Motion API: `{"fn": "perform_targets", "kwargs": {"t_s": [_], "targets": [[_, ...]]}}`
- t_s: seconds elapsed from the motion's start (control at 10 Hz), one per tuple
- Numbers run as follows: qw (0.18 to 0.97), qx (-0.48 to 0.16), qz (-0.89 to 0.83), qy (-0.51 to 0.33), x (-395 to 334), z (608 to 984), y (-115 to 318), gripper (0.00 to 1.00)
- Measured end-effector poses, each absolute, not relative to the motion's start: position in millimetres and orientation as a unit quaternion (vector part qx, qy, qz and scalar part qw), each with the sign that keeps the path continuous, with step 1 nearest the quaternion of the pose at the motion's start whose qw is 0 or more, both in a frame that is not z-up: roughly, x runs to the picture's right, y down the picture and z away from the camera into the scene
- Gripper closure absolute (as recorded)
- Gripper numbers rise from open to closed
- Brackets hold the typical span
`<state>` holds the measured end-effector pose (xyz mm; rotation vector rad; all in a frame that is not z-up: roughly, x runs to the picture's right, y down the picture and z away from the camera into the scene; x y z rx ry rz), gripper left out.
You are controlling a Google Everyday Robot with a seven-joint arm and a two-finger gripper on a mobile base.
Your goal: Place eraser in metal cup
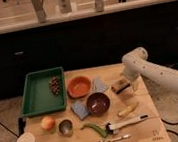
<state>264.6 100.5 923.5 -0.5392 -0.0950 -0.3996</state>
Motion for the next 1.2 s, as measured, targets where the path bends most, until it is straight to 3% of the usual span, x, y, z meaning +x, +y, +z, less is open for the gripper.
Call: {"fn": "perform_targets", "kwargs": {"t_s": [0.8,1.1,1.2], "targets": [[0.938,-0.27,-0.208,-0.061,263.0,938.0,105.8,0.2],[0.937,-0.271,-0.21,-0.066,266.4,942.0,108.0,0.24],[0.937,-0.272,-0.21,-0.068,267.5,943.1,108.3,0.3]]}}
